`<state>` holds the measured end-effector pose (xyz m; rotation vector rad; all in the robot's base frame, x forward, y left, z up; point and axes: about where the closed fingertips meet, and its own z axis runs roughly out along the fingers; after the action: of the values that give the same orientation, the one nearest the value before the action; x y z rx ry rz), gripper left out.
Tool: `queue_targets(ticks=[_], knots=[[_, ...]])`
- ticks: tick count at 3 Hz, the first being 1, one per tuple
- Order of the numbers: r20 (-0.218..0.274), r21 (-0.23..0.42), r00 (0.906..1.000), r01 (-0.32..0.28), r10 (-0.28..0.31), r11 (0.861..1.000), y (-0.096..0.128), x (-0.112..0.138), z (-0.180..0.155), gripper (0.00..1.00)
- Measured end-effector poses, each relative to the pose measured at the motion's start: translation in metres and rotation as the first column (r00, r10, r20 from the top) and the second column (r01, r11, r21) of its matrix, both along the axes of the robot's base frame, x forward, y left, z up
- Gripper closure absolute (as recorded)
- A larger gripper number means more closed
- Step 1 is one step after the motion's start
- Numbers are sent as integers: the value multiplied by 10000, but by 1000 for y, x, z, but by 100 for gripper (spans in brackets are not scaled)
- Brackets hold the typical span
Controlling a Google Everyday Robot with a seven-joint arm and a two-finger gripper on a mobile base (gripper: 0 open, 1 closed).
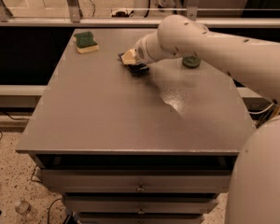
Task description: Pick rxbar blueberry
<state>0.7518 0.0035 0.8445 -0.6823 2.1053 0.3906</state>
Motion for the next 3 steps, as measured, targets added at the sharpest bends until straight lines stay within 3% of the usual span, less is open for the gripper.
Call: queue_targets(ticks=[1,2,3], knots=[[-105,262,9933,-1146,1149,9931,-2,6,19,100],[269,352,9766,-2143,2135,9761,-1,14,57,100],[592,213,9606,-2733,2716,9617,-4,12,92,100]])
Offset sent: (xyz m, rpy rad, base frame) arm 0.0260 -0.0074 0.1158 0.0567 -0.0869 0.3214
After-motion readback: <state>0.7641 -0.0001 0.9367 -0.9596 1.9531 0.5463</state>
